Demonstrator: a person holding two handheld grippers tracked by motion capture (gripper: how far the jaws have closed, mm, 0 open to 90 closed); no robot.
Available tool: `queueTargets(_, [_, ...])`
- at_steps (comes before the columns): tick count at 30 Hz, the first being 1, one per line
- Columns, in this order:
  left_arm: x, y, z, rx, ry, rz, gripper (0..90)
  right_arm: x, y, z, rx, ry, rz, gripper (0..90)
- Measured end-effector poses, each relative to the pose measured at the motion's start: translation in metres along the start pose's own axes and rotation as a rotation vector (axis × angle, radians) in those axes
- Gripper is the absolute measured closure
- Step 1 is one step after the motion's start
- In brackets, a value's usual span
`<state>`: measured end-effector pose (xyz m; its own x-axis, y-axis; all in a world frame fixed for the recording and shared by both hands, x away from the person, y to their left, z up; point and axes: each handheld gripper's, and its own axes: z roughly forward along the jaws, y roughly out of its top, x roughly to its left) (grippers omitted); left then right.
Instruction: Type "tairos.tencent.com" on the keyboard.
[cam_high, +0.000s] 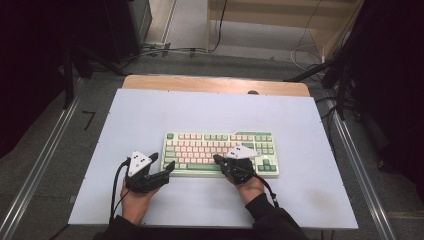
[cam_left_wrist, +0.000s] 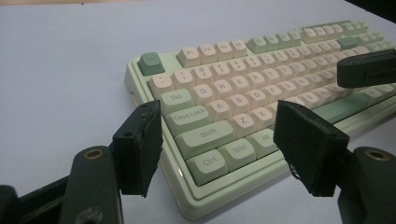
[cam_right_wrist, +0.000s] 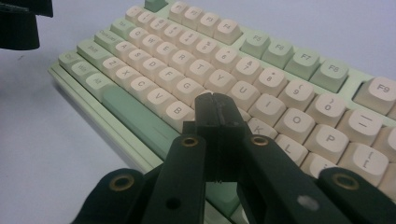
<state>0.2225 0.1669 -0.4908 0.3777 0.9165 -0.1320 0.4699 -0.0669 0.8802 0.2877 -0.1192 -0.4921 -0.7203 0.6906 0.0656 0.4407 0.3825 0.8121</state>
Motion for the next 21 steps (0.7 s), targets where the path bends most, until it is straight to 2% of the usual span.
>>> queueTargets(16, [0.004, -0.003, -0.006, -0.001, 0.014, -0.013, 33.1, 0.004, 0.003, 0.010, 0.019, 0.006, -0.021, 87.7])
queueTargets(21, [0.005, -0.004, -0.006, 0.001, 0.013, -0.013, 33.1, 0.004, 0.003, 0.012, 0.024, 0.005, -0.011, 87.7])
